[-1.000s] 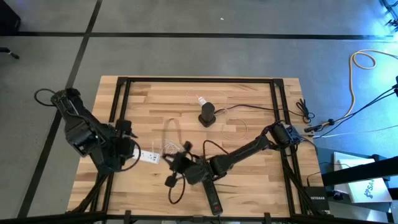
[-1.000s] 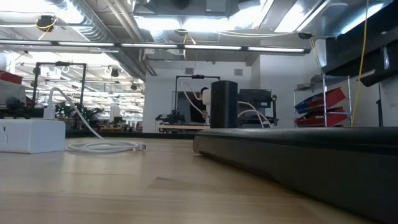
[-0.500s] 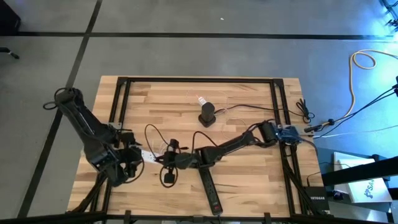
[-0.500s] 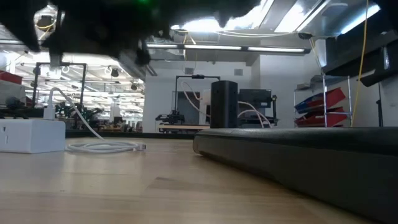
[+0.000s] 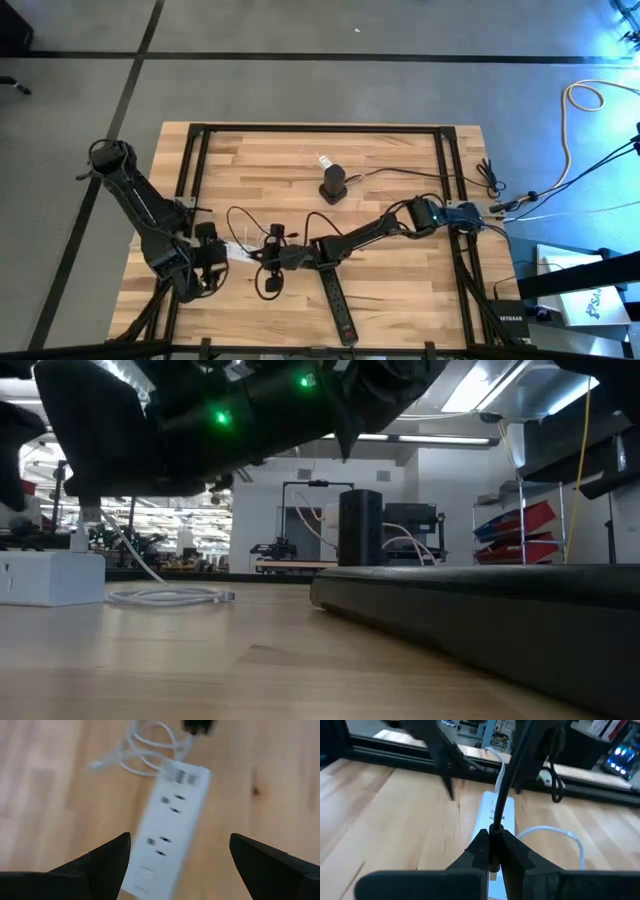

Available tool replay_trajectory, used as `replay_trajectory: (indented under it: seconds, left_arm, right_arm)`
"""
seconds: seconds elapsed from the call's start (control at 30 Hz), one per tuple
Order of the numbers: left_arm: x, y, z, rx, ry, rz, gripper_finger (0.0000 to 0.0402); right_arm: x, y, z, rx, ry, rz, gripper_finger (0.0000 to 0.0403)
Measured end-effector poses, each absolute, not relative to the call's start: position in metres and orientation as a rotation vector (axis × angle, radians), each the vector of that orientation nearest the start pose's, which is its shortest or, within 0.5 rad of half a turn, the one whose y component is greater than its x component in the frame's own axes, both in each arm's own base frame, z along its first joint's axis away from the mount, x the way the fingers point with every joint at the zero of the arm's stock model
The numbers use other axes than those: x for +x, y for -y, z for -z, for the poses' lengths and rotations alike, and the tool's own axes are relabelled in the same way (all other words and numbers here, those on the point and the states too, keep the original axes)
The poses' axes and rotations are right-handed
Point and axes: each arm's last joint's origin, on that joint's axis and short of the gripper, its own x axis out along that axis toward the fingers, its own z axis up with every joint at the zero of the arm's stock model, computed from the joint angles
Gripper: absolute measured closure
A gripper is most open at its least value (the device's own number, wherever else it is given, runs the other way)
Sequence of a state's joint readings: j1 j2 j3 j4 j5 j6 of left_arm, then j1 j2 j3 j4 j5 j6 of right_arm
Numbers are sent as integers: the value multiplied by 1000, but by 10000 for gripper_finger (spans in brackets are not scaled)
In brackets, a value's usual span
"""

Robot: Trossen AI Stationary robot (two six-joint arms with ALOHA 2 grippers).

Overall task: Insert USB
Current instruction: Insert the black USB cable into the white outlet extension

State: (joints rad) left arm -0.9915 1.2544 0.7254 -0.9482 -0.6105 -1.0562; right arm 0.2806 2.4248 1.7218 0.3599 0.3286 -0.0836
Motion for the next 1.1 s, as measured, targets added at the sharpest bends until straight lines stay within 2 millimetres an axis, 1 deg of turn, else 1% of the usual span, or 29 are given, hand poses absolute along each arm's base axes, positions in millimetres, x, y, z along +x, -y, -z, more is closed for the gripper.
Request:
replay_trajectory:
  seconds: [0.1,0.23,0.33,0.47,0.63,0.73,0.9,1.03,1.1]
  left_arm:
    - [118,146,-187,176,-1037,-256,82]
    - [121,151,-176,237,-1112,-234,82]
    - [122,154,-167,297,-1141,-238,82]
    - [127,155,-155,348,-1205,-263,82]
    - [135,155,-144,392,-1262,-253,82]
    - [140,155,-141,420,-1280,-221,82]
    - [149,150,-140,412,-1350,-151,83]
    - [155,145,-139,387,-1373,-154,94]
    - [158,143,-139,366,-1371,-171,104]
  right_arm:
    - [517,-137,-132,-249,-333,28,397]
    - [519,-133,-135,-303,-303,12,397]
    - [521,-130,-137,-266,-275,14,396]
    - [521,-130,-138,-193,-269,16,396]
    - [521,-130,-138,-184,-269,23,396]
    - [520,-130,-138,-184,-274,21,396]
    - [520,-134,-138,-173,-268,1,396]
    - [520,-138,-145,-131,-198,-20,396]
    - [520,-140,-146,-115,-190,-34,396]
